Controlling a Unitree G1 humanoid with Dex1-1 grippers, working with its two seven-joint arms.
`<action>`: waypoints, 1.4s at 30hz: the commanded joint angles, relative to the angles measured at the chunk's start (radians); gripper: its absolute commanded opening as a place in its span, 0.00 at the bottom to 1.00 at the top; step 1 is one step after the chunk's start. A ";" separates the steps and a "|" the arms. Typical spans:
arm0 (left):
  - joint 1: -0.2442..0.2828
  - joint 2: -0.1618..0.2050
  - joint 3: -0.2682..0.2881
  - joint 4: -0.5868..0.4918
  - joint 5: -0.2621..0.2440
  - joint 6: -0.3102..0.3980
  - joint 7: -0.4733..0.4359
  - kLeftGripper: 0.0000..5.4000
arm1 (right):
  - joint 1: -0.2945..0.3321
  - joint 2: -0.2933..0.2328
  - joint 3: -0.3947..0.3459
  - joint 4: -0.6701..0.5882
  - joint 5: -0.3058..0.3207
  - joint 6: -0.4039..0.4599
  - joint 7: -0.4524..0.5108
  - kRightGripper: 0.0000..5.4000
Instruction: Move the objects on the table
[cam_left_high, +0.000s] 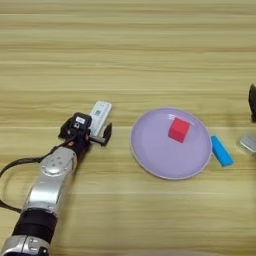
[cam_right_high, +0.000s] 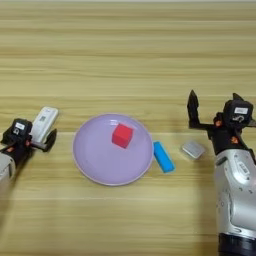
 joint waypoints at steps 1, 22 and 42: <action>0.048 0.010 -0.018 0.070 0.046 0.062 0.016 1.00 | 0.002 -0.001 0.002 -0.006 0.006 0.021 -0.002 0.99; 0.039 0.018 -0.031 0.100 0.053 0.057 0.042 0.81 | 0.002 -0.003 0.001 -0.016 0.010 0.023 0.005 1.00; 0.050 0.013 -0.026 0.076 0.041 0.059 0.042 0.53 | 0.005 -0.007 -0.004 -0.013 0.016 0.028 0.009 1.00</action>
